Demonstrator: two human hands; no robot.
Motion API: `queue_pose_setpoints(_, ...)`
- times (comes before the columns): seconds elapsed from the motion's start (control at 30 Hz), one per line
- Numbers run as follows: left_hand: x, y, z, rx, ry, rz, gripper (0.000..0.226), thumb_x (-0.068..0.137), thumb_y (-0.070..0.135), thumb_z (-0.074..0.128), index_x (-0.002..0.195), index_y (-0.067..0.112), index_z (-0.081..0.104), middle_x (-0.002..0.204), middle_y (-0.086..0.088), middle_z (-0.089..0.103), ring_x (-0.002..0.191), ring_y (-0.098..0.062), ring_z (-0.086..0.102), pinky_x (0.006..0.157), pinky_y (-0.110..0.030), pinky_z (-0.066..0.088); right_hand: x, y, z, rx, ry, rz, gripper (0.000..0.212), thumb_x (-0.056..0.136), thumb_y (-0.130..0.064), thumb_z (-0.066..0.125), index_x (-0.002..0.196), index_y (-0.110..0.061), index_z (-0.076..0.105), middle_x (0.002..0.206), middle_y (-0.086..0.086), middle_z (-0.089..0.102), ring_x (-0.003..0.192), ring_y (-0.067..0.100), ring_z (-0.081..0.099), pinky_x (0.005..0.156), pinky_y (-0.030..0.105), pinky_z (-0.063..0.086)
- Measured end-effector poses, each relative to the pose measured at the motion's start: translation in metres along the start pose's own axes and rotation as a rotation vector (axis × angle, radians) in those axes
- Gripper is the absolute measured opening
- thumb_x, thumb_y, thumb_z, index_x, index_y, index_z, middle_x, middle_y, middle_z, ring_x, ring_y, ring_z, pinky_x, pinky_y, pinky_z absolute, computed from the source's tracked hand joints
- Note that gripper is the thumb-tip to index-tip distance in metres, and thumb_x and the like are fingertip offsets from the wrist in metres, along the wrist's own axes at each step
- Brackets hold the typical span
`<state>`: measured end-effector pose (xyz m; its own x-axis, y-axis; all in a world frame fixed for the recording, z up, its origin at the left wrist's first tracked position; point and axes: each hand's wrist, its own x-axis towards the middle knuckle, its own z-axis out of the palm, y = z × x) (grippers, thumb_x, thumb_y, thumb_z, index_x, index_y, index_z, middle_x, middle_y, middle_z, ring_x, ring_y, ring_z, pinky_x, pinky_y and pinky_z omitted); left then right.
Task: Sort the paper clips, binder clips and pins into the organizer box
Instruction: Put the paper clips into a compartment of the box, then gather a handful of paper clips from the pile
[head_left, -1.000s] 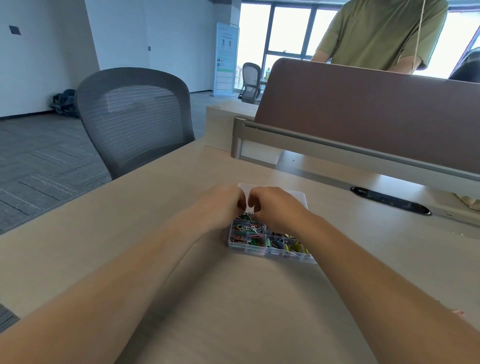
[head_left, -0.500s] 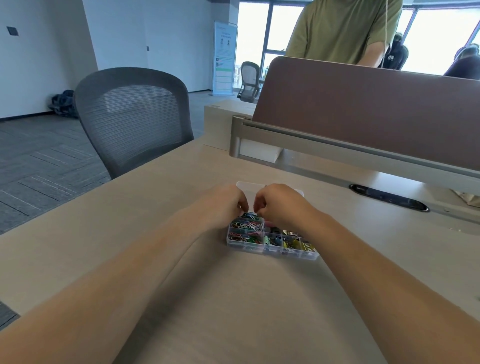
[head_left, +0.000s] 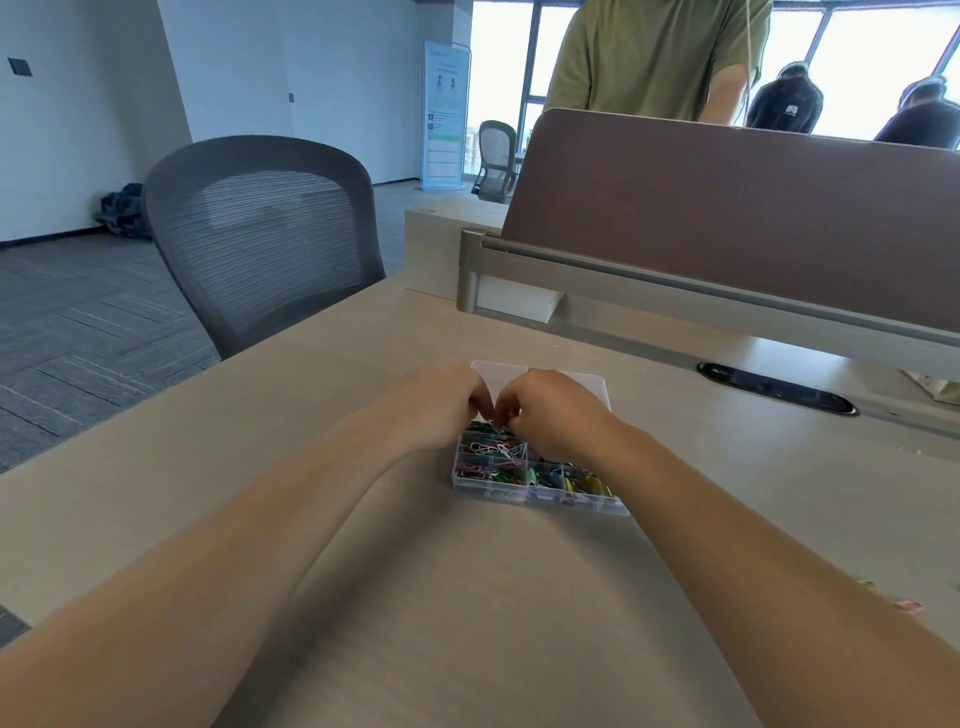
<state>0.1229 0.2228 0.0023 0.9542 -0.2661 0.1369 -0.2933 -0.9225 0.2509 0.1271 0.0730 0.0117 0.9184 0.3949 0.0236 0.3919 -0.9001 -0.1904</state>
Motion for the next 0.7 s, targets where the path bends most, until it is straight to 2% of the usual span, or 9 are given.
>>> queue_pose_setpoints(0.13, -0.001, -0.002, 0.006, 0.021, -0.009, 0.007, 0.04, 0.093, 0.005, 0.049, 0.11, 0.031, 0.073, 0.116, 0.001, 0.066, 0.094, -0.017, 0.059, 0.073, -0.023, 0.042, -0.001, 0.001, 0.0, 0.012, 0.007, 0.004, 0.037, 0.09, -0.004, 0.055, 0.114, -0.025, 0.074, 0.113, 0.004, 0.069, 0.086, 0.021, 0.065, 0.085, 0.032, 0.057)
queue_pose_setpoints(0.33, -0.003, 0.001, 0.006, -0.007, -0.013, -0.002, 0.039, 0.09, 0.003, 0.051, 0.105, 0.029, 0.075, 0.116, 0.001, 0.067, 0.096, -0.019, 0.061, 0.084, -0.031, 0.052, -0.004, 0.003, -0.002, 0.014, 0.009, 0.004, 0.034, 0.091, -0.006, 0.055, 0.112, -0.023, 0.074, 0.107, 0.003, 0.071, 0.086, 0.02, 0.064, 0.085, 0.032, 0.055)
queue_pose_setpoints(0.57, -0.014, 0.021, -0.005, -0.035, 0.034, -0.016, 0.031, 0.093, 0.005, 0.048, 0.105, 0.025, 0.068, 0.115, 0.001, 0.064, 0.097, -0.014, 0.056, 0.078, -0.022, 0.04, -0.031, 0.011, -0.016, 0.066, 0.102, 0.016, 0.03, 0.093, -0.007, 0.052, 0.113, -0.019, 0.071, 0.115, 0.001, 0.068, 0.094, 0.017, 0.063, 0.083, 0.03, 0.053)
queue_pose_setpoints(0.7, -0.024, 0.064, -0.016, -0.054, 0.035, 0.05, 0.023, 0.096, 0.015, 0.047, 0.104, 0.022, 0.067, 0.113, 0.011, 0.06, 0.095, -0.01, 0.052, 0.081, -0.022, 0.037, -0.066, 0.03, -0.033, 0.064, 0.136, 0.049, 0.029, 0.093, -0.01, 0.05, 0.11, -0.02, 0.071, 0.12, -0.002, 0.066, 0.099, 0.017, 0.06, 0.086, 0.03, 0.051)
